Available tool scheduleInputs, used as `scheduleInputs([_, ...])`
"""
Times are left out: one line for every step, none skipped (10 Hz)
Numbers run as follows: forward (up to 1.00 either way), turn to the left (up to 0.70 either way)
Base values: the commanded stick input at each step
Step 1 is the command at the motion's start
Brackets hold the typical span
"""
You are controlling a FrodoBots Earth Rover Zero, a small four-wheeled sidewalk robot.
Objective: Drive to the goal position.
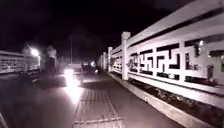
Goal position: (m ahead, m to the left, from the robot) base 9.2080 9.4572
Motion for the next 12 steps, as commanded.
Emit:
scheduleInputs([0.45, 0.00])
scheduleInputs([0.45, 0.00])
scheduleInputs([0.45, 0.00])
scheduleInputs([0.45, 0.00])
scheduleInputs([0.45, 0.00])
scheduleInputs([0.45, 0.00])
scheduleInputs([0.45, 0.00])
scheduleInputs([0.45, 0.00])
scheduleInputs([0.45, 0.20])
scheduleInputs([0.45, 0.27])
scheduleInputs([0.45, 0.27])
scheduleInputs([0.45, 0.27])
